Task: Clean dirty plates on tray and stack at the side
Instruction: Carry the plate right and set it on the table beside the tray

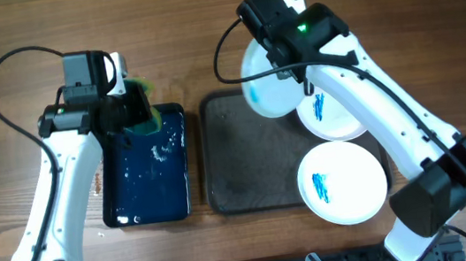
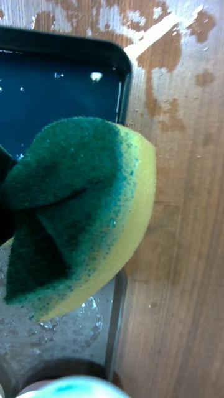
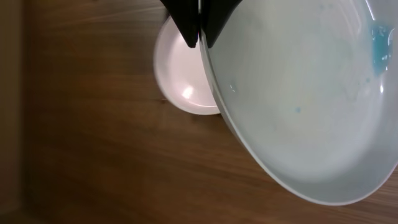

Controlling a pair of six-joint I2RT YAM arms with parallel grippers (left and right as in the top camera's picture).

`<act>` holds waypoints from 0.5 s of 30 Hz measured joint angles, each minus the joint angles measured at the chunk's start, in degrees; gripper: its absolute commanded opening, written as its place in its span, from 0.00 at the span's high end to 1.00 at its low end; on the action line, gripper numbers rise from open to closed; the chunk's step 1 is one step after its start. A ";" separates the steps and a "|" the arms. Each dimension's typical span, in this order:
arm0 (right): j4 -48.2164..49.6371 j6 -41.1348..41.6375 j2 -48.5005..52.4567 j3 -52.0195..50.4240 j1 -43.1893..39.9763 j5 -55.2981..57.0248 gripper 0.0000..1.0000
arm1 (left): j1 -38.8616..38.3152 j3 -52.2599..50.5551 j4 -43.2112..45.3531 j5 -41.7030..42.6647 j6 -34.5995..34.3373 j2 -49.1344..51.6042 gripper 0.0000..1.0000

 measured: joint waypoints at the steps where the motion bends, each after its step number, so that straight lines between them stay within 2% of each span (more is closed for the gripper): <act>1: -0.59 -1.25 -0.70 0.00 0.00 1.75 0.95 | 0.00 0.00 0.02 -0.02 -0.24 0.98 0.96; 7: -3.13 -9.29 -4.42 0.00 1.51 9.07 0.96 | 0.00 0.00 0.02 0.00 -0.63 2.93 0.96; 12: -4.87 -17.27 -5.49 0.00 8.74 12.37 0.95 | 0.00 0.00 0.04 0.00 -0.66 2.93 0.96; 15: -7.45 -18.69 -5.49 0.00 13.79 12.72 0.95 | 0.00 0.00 0.04 0.00 -0.66 2.93 0.96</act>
